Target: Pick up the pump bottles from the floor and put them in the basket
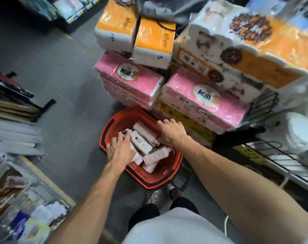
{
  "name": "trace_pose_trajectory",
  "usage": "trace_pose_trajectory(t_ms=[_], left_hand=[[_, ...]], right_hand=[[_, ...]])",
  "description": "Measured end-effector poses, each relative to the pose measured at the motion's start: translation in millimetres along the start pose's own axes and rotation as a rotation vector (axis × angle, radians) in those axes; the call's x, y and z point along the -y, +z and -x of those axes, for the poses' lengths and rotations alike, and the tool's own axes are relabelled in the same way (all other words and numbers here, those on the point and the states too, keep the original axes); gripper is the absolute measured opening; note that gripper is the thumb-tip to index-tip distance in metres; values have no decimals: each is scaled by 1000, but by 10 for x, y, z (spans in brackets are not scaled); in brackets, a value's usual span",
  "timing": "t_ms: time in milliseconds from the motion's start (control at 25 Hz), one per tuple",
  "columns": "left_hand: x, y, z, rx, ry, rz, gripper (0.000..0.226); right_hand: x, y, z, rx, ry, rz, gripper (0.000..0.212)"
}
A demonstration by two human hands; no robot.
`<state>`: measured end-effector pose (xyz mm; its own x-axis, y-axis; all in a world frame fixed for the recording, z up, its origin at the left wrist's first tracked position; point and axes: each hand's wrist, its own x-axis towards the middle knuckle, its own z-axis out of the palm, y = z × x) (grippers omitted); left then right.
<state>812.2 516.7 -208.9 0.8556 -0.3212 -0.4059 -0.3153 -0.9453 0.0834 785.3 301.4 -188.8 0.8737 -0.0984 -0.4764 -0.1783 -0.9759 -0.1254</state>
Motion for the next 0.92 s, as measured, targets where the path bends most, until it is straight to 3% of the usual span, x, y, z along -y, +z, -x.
trace_pose_trajectory(t_ms=[200, 440, 600, 800, 920], left_hand=[[22, -451, 84, -78, 87, -88, 51], [-524, -894, 199, -152, 272, -191, 55], [-1292, -888, 354, -142, 456, -249, 64], [-2682, -762, 939, -203, 809, -365, 65], [-3600, -530, 1398, -183, 996, -379, 63]], right_hand=[[48, -353, 486, -122, 60, 0, 53], [-383, -716, 1223, -241, 75, 152, 52], [-872, -657, 1900, -274, 116, 215, 40], [-1598, -289, 3034, -249, 191, 167, 51], [-2104, -7, 3773, -235, 329, 104, 53]])
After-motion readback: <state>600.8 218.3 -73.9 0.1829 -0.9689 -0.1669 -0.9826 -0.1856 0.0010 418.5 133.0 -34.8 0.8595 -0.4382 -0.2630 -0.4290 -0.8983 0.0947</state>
